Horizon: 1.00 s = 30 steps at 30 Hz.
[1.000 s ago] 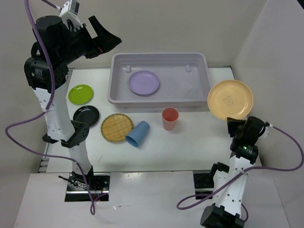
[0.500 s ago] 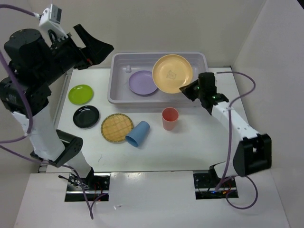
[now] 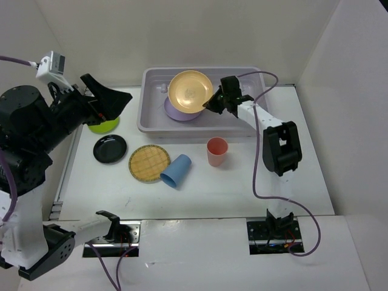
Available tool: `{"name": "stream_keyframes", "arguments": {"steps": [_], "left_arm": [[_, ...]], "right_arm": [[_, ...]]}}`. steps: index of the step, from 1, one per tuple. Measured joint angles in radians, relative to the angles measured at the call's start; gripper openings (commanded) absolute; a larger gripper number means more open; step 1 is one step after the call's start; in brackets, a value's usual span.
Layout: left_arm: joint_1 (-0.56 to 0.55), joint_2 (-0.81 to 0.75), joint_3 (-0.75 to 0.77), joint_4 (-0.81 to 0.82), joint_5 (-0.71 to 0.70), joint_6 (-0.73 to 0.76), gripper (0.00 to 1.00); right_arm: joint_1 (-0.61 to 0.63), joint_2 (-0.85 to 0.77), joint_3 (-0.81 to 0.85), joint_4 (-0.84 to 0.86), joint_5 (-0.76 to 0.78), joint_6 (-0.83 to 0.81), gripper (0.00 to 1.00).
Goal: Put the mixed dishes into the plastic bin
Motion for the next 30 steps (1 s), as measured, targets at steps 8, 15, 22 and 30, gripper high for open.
{"name": "stream_keyframes", "arguments": {"steps": [8, 15, 22, 30], "left_arm": [[0.0, -0.005, -0.065, 0.091, 0.025, -0.003, 0.99], [0.0, 0.0, -0.138, 0.093, 0.045, -0.004, 0.99], [0.0, -0.006, -0.141, 0.098, 0.05, -0.004, 0.99], [0.0, -0.069, -0.316, 0.127, 0.026, -0.007, 0.99]], "right_arm": [[0.003, 0.229, 0.232, -0.099, -0.04, -0.07, 0.0], [0.003, 0.362, 0.352, -0.165, -0.049, -0.093, 0.0], [0.003, 0.443, 0.467, -0.213, -0.059, -0.109, 0.14], [0.003, 0.455, 0.5, -0.225, -0.077, -0.124, 0.51]]}}
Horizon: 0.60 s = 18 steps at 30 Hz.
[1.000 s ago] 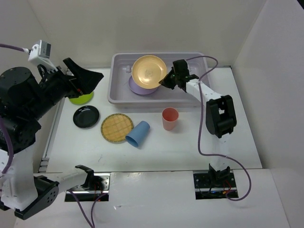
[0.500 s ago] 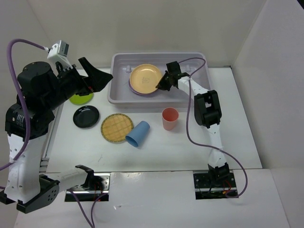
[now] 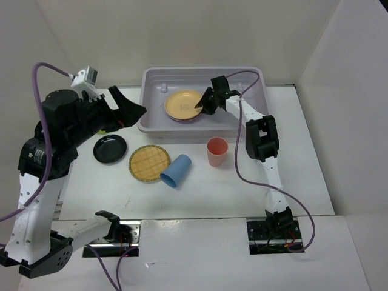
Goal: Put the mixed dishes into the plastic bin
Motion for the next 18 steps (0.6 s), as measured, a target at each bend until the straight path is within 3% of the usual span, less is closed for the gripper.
{"name": "stream_keyframes", "arguments": {"steps": [8, 16, 17, 18], "left_arm": [[0.0, -0.1, -0.401, -0.018, -0.062, -0.024, 0.99], [0.0, -0.054, -0.677, -0.067, -0.105, -0.082, 0.95], [0.0, -0.053, -0.706, -0.062, -0.108, -0.093, 0.91], [0.0, -0.061, -0.747, -0.05, -0.107, -0.111, 0.77]], "right_arm": [[0.0, -0.034, 0.014, -0.016, 0.019, -0.045, 1.0], [-0.007, -0.305, -0.026, -0.071, 0.111, -0.113, 1.0], [-0.008, -0.365, -0.048, -0.071, 0.119, -0.116, 1.0], [-0.01, -0.428, -0.073, -0.063, 0.121, -0.119, 1.0]]}}
